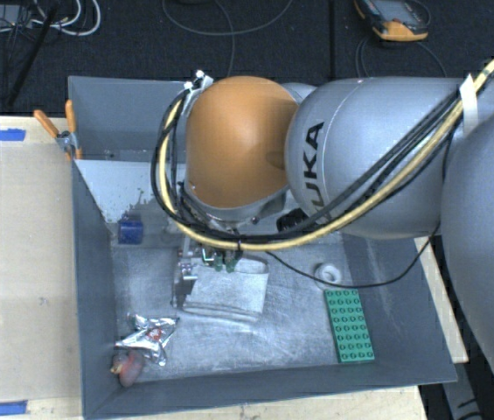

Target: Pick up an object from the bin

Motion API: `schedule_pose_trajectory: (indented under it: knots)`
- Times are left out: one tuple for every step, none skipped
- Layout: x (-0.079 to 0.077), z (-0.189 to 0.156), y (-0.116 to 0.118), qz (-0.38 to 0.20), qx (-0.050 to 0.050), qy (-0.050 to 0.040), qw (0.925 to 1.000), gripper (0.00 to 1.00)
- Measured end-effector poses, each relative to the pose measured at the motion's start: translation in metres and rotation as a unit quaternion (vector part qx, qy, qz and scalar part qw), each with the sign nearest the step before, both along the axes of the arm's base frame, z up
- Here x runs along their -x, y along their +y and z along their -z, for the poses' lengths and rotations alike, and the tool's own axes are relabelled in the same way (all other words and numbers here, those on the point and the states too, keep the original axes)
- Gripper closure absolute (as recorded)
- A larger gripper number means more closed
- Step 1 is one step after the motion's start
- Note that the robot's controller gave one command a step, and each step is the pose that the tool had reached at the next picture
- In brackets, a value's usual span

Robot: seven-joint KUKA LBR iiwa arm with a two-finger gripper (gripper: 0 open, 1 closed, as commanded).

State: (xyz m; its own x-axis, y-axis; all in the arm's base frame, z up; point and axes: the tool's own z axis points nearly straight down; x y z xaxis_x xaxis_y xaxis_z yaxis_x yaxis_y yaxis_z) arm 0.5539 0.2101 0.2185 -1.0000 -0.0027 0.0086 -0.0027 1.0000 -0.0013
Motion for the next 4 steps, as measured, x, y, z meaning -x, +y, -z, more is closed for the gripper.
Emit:
schedule_pose_trajectory:
  knots:
    - [0.049,0.098,-0.026,-0.011,0.001,0.0019,0.9999,0.0]
    - [0.022,0.148,0.038,-0.064,0.0,-0.0041,0.9979,0.0]
    - [0.022,0.146,0.037,-0.06,-0.002,-0.0046,0.9982,1.0]
    - [0.025,0.004,0.028,-0.042,-0.002,-0.0077,0.9991,1.0]
